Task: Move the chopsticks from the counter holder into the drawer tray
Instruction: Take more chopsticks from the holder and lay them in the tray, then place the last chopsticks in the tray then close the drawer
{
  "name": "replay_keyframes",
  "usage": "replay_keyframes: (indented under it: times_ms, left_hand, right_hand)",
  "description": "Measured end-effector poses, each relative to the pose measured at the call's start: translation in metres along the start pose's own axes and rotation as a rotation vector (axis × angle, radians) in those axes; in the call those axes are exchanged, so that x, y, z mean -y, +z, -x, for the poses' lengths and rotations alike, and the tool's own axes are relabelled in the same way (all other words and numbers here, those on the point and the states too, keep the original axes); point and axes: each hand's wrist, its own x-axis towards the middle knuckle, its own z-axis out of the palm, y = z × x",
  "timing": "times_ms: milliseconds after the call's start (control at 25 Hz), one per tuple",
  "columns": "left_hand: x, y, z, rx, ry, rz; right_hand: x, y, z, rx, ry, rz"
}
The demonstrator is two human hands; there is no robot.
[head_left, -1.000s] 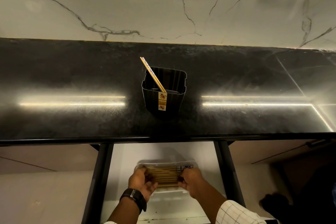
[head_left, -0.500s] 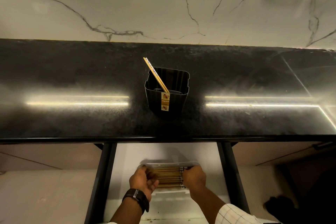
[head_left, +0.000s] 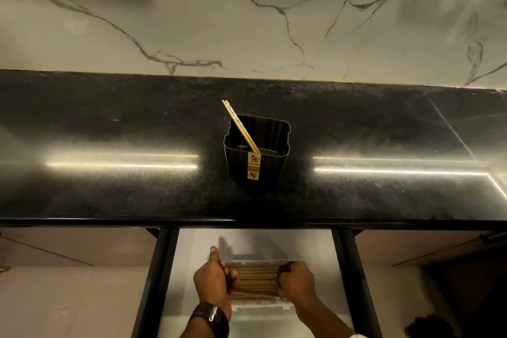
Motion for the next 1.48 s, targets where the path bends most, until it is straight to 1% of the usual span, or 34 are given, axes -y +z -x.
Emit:
replay_keyframes:
  times_ms: [80, 160, 280, 400, 480, 520, 560, 600, 640, 680, 760, 800, 840, 920, 1040, 1120, 1200, 1240, 1320, 1400, 1480]
  left_hand:
    - [-0.011, 0.008, 0.013, -0.007, 0.159, -0.028]
    - [-0.029, 0.020, 0.031, 0.052, 0.313, -0.021]
    - [-0.067, 0.042, 0.058, 0.186, 0.486, 0.069]
    - [-0.110, 0.064, 0.076, 0.293, 0.658, 0.079]
    - [-0.141, 0.078, 0.085, 0.333, 0.747, 0.092]
    - [-0.155, 0.085, 0.089, 0.334, 0.774, 0.106]
    - [-0.167, 0.090, 0.091, 0.327, 0.789, 0.121]
    - [-0.177, 0.093, 0.092, 0.319, 0.796, 0.137]
    - [-0.183, 0.094, 0.091, 0.311, 0.793, 0.148]
    - [-0.186, 0.094, 0.090, 0.307, 0.785, 0.150]
    - [-0.188, 0.090, 0.084, 0.314, 0.769, 0.142]
    - [-0.186, 0.087, 0.081, 0.314, 0.757, 0.134]
    - [-0.187, 0.083, 0.077, 0.311, 0.747, 0.128]
    - [-0.188, 0.075, 0.069, 0.291, 0.738, 0.122]
    - [-0.191, 0.065, 0.063, 0.257, 0.739, 0.135]
    - [-0.193, 0.062, 0.063, 0.246, 0.756, 0.140]
    - [-0.196, 0.067, 0.070, 0.266, 0.819, 0.082]
    - [-0.198, 0.071, 0.076, 0.303, 0.871, 0.025]
    - [-0.202, 0.083, 0.092, 0.439, 0.976, -0.120]
    - [-0.203, 0.091, 0.107, 0.547, 1.076, -0.260]
    - [-0.199, 0.095, 0.118, 0.518, 1.206, -0.358]
  right_hand:
    - [0.015, -0.011, 0.007, -0.066, -0.063, -0.038]
    - [0.039, -0.022, 0.019, -0.140, -0.212, -0.055]
    - [0.088, -0.040, 0.046, -0.231, -0.541, -0.151]
    - [0.153, -0.063, 0.065, -0.270, -0.911, -0.250]
    - [0.203, -0.081, 0.067, -0.387, -1.093, -0.237]
    - [0.227, -0.089, 0.064, -0.458, -1.138, -0.214]
    - [0.250, -0.094, 0.060, -0.499, -1.146, -0.185]
    - [0.270, -0.096, 0.053, -0.489, -1.119, -0.144]
    - [0.287, -0.098, 0.042, -0.440, -1.050, -0.062]
    - [0.300, -0.098, 0.030, -0.375, -0.957, 0.074]
    - [0.320, -0.092, 0.004, -0.227, -0.788, 0.437]
    - [0.325, -0.088, -0.006, -0.149, -0.734, 0.577]
    - [0.328, -0.083, -0.014, -0.089, -0.703, 0.659]
    - [0.327, -0.072, -0.025, -0.056, -0.705, 0.691]
    - [0.319, -0.065, -0.025, -0.174, -0.776, 0.611]
    - [0.315, -0.070, -0.012, -0.267, -0.882, 0.436]
    - [0.313, -0.080, 0.015, -0.333, -1.041, 0.176]
    - [0.313, -0.087, 0.031, -0.320, -1.111, 0.031]
    - [0.312, -0.102, 0.061, -0.179, -1.186, -0.226]
    - [0.309, -0.117, 0.085, -0.060, -1.153, -0.354]
    - [0.304, -0.133, 0.102, -0.026, -1.078, -0.383]
